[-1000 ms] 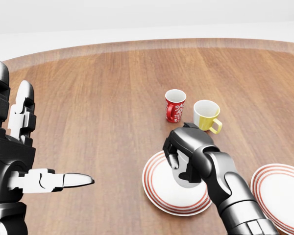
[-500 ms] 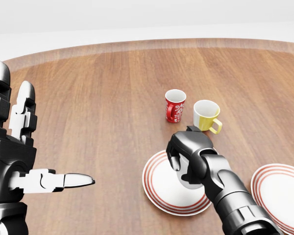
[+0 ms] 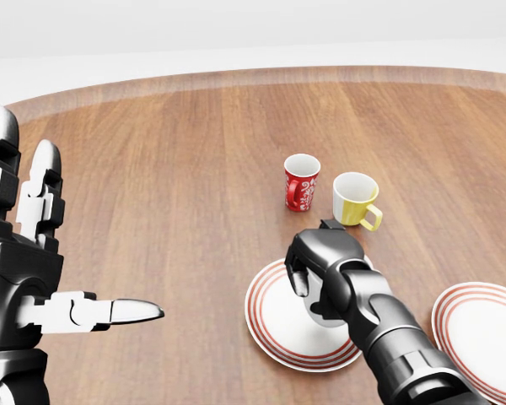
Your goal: Put the white mug on the left plate.
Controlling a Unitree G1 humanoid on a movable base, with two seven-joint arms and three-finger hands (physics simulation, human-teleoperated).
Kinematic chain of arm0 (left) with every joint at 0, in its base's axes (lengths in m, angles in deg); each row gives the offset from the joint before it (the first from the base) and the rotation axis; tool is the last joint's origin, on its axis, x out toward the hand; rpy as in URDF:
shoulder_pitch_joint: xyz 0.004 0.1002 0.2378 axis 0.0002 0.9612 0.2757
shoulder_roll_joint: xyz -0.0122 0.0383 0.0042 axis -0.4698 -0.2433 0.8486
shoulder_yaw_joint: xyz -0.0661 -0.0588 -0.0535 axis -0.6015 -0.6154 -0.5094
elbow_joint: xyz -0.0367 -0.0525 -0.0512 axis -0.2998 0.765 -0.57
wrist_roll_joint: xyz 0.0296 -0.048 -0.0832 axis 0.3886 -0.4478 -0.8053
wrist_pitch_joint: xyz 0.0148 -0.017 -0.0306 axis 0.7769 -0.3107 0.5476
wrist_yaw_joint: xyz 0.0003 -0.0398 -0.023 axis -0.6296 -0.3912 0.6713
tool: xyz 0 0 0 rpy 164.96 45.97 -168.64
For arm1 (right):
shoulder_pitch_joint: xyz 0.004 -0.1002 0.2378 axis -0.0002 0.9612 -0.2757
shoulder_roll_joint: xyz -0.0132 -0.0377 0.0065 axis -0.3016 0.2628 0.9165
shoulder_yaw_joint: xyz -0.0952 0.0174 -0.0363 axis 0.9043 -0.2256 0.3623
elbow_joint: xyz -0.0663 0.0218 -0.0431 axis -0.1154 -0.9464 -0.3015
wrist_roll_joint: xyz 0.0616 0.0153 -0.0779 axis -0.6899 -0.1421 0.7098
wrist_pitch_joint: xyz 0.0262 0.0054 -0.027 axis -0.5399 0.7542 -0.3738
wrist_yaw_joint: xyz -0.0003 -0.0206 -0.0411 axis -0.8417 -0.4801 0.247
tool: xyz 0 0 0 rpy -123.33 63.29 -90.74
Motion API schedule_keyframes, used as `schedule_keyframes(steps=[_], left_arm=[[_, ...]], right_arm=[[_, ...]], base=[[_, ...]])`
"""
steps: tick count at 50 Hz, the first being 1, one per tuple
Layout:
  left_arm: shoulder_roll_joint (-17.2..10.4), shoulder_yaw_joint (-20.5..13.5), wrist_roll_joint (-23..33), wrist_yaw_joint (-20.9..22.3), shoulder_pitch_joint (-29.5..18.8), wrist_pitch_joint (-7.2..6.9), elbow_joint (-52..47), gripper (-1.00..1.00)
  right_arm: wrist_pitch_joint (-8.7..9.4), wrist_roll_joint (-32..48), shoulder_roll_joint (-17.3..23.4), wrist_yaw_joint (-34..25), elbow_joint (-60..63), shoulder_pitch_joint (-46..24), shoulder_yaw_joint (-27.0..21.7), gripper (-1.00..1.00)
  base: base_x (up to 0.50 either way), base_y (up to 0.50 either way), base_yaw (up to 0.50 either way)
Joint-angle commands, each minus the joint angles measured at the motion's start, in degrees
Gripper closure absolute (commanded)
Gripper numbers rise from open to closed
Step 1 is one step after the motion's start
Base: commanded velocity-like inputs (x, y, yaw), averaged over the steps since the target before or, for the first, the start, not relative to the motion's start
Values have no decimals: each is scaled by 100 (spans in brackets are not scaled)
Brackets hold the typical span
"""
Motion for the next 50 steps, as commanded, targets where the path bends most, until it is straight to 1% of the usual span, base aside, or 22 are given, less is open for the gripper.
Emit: schedule_keyframes(steps=[1, 19, 44, 45, 46, 47, 48, 49, 50], left_arm=[[-2, -4, -3, 1, 1, 0, -12, -100], [5, 11, 7, 2, 17, 0, -11, -100], [6, 14, 12, 0, 15, 0, 0, -100], [6, 14, 11, 0, 15, 0, -4, -100], [6, 12, 10, 0, 13, 0, -1, -100], [5, 11, 10, -1, 12, 0, -2, -100], [5, 5, 10, -3, 10, 0, 3, -100], [5, 5, 7, -4, 12, 0, -3, -100], [4, 5, 7, -3, 14, 0, -5, -100]], right_arm=[[0, -168, -30, 68, -53, -27, 32, 100], [0, -147, -71, 249, -260, -10, 56, 100], [0, -116, -63, 331, -302, -36, 64, 100], [0, -115, -61, 335, -301, -42, 61, 91], [0, -114, -61, 341, -301, -46, 60, 72], [0, -114, -60, 341, -301, -46, 60, 58], [0, -113, -57, 345, -303, -43, 58, -18], [0, -114, -55, 339, -305, -38, 58, -32], [0, -110, -53, 339, -306, -29, 61, -38]], base=[[0, 0, 0], [0, 0, 0], [0, 0, 0], [0, 0, 0], [0, 0, 0], [0, 0, 0], [0, 0, 0], [0, 0, 0], [0, 0, 0]])
